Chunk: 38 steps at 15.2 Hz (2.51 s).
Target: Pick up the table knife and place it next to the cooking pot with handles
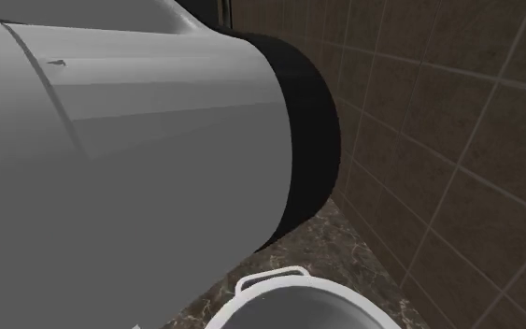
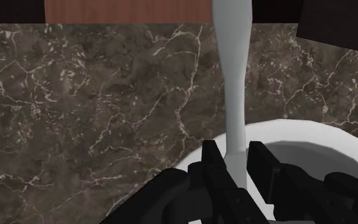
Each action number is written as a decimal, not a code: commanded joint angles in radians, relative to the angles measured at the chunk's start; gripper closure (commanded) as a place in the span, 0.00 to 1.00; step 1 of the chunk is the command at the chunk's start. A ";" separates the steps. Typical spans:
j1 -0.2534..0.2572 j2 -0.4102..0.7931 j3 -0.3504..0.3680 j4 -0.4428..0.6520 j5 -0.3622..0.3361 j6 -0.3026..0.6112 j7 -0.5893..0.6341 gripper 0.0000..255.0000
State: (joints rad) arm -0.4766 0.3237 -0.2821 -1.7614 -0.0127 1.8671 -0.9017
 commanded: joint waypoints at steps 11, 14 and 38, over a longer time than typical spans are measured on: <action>-0.220 0.400 -0.026 0.614 0.076 -0.205 -0.215 1.00; -0.301 0.567 -0.019 0.905 0.099 -0.322 -0.250 1.00; -0.285 0.638 -0.006 0.702 0.111 -0.052 -0.237 1.00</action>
State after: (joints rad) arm -0.7616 0.9541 -0.2889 -1.0586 0.0973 1.8069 -1.1399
